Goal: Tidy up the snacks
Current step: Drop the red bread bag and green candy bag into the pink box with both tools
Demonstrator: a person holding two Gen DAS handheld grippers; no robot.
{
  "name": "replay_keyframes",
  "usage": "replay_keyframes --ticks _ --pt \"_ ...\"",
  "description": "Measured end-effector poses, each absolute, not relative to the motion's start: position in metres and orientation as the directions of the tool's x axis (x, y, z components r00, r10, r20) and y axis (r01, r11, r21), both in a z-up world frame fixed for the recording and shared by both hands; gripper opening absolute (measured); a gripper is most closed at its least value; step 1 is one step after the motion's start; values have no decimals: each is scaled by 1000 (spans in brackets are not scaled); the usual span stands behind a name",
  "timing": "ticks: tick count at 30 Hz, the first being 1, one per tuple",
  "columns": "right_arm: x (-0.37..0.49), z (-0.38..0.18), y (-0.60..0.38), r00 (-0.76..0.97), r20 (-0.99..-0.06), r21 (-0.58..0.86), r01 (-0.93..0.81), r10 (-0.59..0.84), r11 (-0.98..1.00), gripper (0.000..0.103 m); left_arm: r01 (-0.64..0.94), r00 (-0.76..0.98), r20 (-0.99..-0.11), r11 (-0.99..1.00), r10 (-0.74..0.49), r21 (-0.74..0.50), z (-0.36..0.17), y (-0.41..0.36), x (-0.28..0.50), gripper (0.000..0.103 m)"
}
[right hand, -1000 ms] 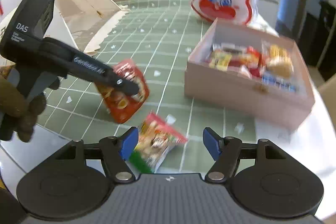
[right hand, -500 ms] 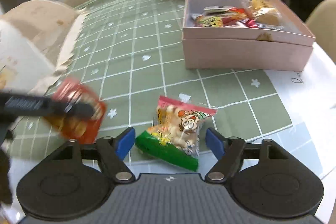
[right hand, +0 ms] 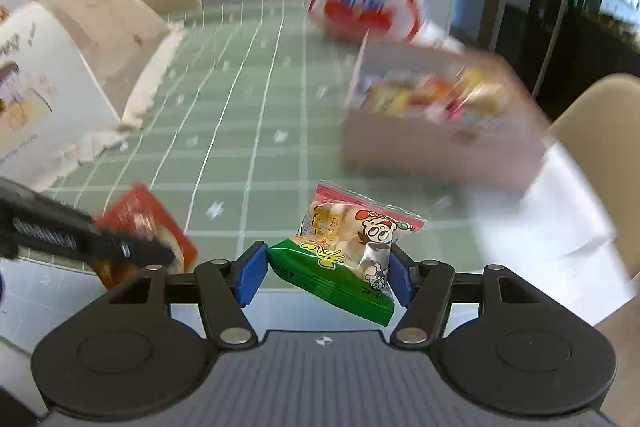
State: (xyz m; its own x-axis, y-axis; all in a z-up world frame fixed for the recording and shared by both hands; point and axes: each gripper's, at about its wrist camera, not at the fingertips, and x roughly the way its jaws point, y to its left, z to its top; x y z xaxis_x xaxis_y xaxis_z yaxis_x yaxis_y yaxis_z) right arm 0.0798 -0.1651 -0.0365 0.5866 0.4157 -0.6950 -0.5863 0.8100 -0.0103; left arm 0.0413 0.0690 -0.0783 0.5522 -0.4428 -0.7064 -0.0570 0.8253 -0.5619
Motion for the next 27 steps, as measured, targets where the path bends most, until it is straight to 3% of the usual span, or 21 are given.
replay_keyframes --ticks 6,12,17,20,23,27 --pt "111 53 -219 762 -521 -97 -500 384 861 63 119 663 -555 802 -503 -585 4 41 110 20" --pt "145 99 -252 837 -387 -112 -460 388 881 63 108 746 -471 783 -471 -612 62 30 212 20" --pt "168 99 -267 835 -358 -104 -482 419 870 63 -60 721 -520 707 -457 -704 17 26 276 20" --pt "181 88 -274 822 -371 -100 -498 433 861 63 -121 693 -592 742 -412 -659 -21 21 296 19" --pt "193 77 -283 806 -403 -77 -503 434 861 63 -188 685 -656 793 -316 -579 -50 19 299 26" --pt "208 62 -287 782 -437 -50 -515 445 856 63 -215 749 -623 808 -225 -549 -45 24 281 30"
